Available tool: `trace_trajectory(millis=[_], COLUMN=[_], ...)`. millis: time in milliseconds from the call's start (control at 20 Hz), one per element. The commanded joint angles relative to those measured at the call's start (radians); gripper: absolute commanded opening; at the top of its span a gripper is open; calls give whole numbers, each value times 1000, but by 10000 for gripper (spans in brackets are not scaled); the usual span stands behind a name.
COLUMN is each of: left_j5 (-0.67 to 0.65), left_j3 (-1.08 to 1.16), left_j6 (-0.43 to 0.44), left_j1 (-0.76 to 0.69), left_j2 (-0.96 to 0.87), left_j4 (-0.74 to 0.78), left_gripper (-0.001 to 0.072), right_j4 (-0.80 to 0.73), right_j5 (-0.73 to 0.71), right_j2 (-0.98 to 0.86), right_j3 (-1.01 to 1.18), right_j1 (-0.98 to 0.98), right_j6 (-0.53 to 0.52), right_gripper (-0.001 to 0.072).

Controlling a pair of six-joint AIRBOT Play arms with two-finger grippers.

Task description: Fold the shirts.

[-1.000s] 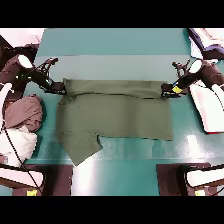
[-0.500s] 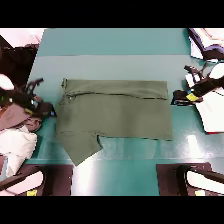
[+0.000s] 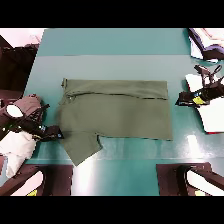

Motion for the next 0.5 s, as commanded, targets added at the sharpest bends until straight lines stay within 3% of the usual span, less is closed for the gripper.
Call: trace_trajectory(millis=[0,100,150,250,450], left_j5=[89,102,100,86,42], left_j3=[-46,-49,-49,-48,-12], left_j6=[-5,-5,-5,-4,12], left_j1=[-35,-83,-103,-119,-119], left_j2=[7,7,7,7,8], left_j4=[-35,-56,-60,-69,-69], left_gripper=[541,540,478,21,26], right_j4=[29,30,29,28,18], right_j5=[-13,-13,-6,35,160], right_j2=[7,7,8,7,9], right_j3=[-2,-2,-2,-3,-49], right_j1=[-2,-2,-2,-2,-2], right_j6=[-6,-7,-8,-33,-70], right_gripper=[377,360,305,303,304])
